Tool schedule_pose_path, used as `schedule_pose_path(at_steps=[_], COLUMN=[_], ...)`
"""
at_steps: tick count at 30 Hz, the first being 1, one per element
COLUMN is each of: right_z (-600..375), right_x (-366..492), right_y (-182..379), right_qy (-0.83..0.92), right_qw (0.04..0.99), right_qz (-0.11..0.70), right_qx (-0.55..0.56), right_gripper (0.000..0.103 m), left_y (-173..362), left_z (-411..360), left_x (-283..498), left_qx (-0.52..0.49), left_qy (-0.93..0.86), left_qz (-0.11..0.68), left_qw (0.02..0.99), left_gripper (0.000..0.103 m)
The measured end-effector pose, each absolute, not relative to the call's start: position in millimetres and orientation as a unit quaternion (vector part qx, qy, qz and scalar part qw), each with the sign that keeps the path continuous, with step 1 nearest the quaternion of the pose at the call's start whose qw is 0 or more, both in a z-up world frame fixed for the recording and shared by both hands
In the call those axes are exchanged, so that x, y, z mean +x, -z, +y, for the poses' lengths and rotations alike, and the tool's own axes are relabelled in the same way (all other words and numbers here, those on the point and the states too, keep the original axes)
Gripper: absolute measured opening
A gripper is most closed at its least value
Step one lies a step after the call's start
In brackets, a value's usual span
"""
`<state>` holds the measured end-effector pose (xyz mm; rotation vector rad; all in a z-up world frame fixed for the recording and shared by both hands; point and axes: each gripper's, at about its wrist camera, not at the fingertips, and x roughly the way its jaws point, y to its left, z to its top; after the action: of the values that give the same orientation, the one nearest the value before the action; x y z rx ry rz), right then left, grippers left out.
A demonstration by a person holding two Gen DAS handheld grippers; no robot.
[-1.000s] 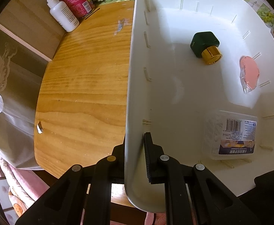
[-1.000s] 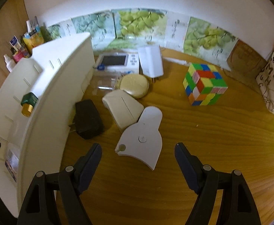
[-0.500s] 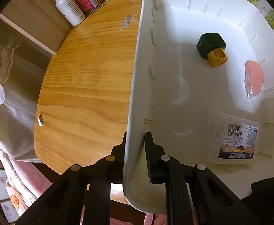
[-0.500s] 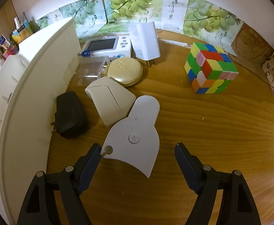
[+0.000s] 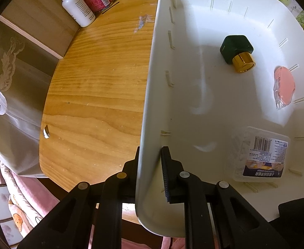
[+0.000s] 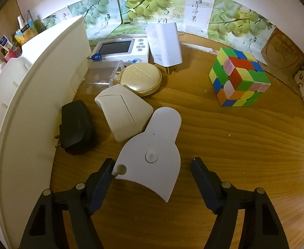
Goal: Organize rigid objects
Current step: 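Move the right tool to the white plastic holder and grasp it, then lift the white holder into the tray beside the pink compact and release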
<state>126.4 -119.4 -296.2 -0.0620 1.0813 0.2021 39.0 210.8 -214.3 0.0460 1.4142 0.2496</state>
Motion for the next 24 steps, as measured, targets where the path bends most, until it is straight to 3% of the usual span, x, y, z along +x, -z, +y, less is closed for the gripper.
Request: schedule_pose_path(at_steps=[3,24], right_z=[-119.3,-112.8], right_x=[125.8,101.8], right_y=[294.1,265.9], right_qy=[-0.099,-0.097], right_qw=[0.853,0.865], right_qz=[0.511,0.492], right_qx=[-0.029,-0.033], right_gripper=[0.062,0.062], left_y=[214.6,214.6], left_z=[210.8,202.0], left_x=[39.1,38.5], left_qx=[0.022,0.044], left_qy=[-0.114,-0.080], left_qz=[0.648,0.644], left_qw=[0.753,0.760], left_gripper=[0.017,0.017])
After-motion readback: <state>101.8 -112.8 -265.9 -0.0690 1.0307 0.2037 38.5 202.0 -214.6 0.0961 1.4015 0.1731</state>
